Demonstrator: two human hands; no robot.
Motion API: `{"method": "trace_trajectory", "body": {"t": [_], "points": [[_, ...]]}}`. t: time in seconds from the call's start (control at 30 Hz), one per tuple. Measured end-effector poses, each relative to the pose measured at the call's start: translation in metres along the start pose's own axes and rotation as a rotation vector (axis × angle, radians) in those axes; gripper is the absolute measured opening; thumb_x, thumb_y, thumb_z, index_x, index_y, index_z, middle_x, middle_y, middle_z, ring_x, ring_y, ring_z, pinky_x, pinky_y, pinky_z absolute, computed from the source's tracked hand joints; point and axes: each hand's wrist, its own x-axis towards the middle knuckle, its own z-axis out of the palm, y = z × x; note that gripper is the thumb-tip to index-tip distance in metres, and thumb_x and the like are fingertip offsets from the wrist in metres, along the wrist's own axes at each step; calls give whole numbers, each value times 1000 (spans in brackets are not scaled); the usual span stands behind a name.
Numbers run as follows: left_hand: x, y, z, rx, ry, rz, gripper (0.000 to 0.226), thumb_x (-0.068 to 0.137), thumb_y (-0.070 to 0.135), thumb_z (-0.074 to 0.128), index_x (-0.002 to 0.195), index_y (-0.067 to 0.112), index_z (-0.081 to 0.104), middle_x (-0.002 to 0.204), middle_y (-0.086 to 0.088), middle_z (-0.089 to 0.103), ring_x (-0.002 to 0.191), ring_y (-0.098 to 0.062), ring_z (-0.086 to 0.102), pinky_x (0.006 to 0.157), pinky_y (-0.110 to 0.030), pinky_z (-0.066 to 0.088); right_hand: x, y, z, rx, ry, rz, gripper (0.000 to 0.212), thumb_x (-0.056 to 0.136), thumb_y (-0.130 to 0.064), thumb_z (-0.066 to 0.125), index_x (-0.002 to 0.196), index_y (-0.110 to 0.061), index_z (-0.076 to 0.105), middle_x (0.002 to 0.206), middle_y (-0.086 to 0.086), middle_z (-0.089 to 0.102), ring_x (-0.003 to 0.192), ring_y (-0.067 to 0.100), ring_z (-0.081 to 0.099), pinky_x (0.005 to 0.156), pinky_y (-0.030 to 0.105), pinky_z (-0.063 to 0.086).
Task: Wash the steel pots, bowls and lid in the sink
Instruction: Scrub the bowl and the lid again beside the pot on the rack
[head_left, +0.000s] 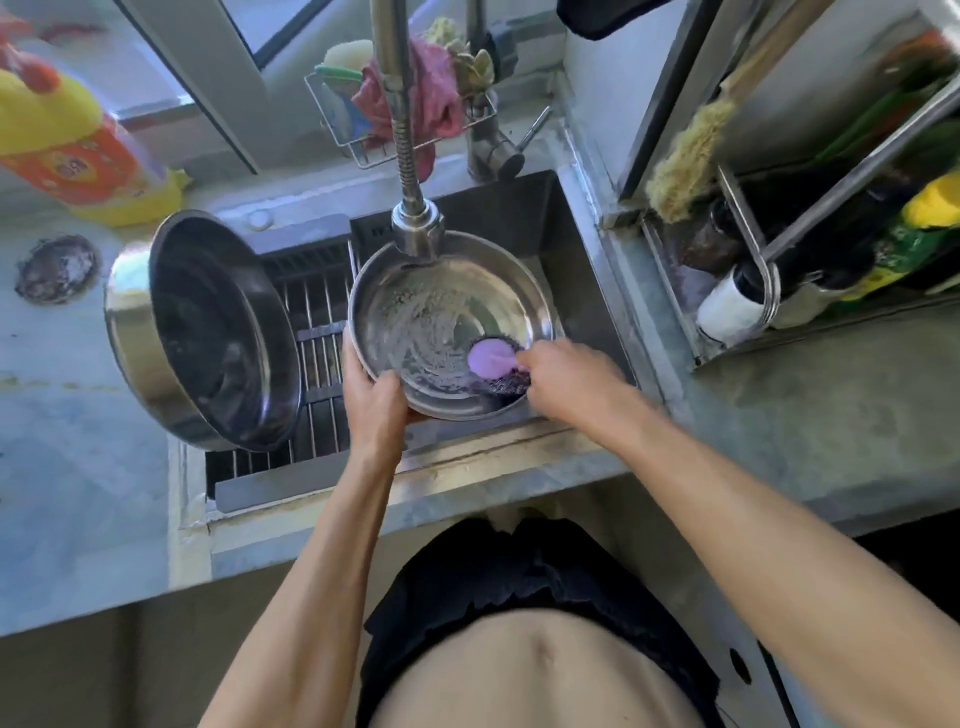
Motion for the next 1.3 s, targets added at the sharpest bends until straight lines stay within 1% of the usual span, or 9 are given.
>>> {"method": "trace_trajectory", "body": {"t": [0.13, 0.27, 0.4, 0.57, 0.73, 0.9, 1.0, 1.2, 1.3], "points": [[-1, 6, 0, 56, -126, 87, 84, 78, -18, 48, 149, 26, 46, 131, 6, 62, 122, -11, 61, 100, -44, 57, 2, -11, 2, 93, 218, 66, 60, 91, 0, 39, 145, -26, 46, 110, 13, 65, 90, 36, 65, 67, 38, 44], [6, 5, -7, 1, -78, 70, 80, 75, -9, 45, 148, 22, 46, 129, 3, 63, 116, -9, 64, 102, -46, 55, -20, -38, 16, 165, 33, -170, 58, 88, -2, 44, 137, -33, 53, 97, 11, 62, 79, 30, 59, 63, 35, 41], [6, 3, -22, 47, -128, 92, 82, 81, -17, 41, 152, 24, 43, 128, 15, 59, 117, 5, 59, 106, -41, 53, -8, -19, 3, -33, 119, 187, 48, 92, -5, 43, 136, -20, 55, 118, 14, 62, 105, 35, 62, 72, 35, 40], [21, -3, -27, 22, -160, 147, 81, 77, -11, 42, 148, 28, 47, 133, 1, 62, 124, -19, 60, 102, -56, 53, -7, -57, 4, 116, 89, 16, 54, 91, -6, 44, 140, -28, 53, 118, 12, 61, 105, 36, 61, 76, 37, 44], [31, 4, -29, 47, -221, 146, 83, 80, -11, 42, 150, 34, 45, 134, 11, 63, 126, -10, 59, 106, -51, 52, 4, -47, 0, 48, 168, 336, 45, 95, -5, 43, 135, -18, 56, 124, 12, 62, 111, 33, 61, 76, 34, 43], [46, 10, -34, 50, -252, 186, 85, 81, -12, 39, 156, 27, 37, 141, 11, 56, 129, 0, 53, 116, -39, 43, -15, -76, 16, 213, 3, 56, 26, 96, -12, 46, 114, -18, 63, 104, 9, 61, 94, 30, 61, 63, 32, 45], [45, 11, -36, 52, -292, 159, 83, 78, -6, 43, 156, 22, 39, 140, 7, 59, 128, -4, 56, 114, -39, 45, 2, -79, 9, 323, 134, -62, 41, 99, -14, 47, 133, -36, 57, 98, 4, 66, 79, 21, 63, 67, 35, 53], [42, 4, -39, 47, -295, 129, 79, 86, -11, 42, 156, 27, 38, 141, 6, 58, 128, -5, 56, 111, -42, 49, 23, -61, -12, 108, 225, 260, 61, 94, -3, 47, 145, -36, 46, 117, 10, 65, 99, 31, 65, 84, 41, 54], [50, 2, -38, 93, -305, 118, 81, 84, -4, 44, 158, 25, 35, 150, -2, 53, 136, -14, 52, 115, -44, 45, 15, -88, 2, 255, 101, -66, 59, 97, -9, 50, 141, -49, 45, 96, 3, 66, 68, 16, 60, 63, 36, 53]]}}
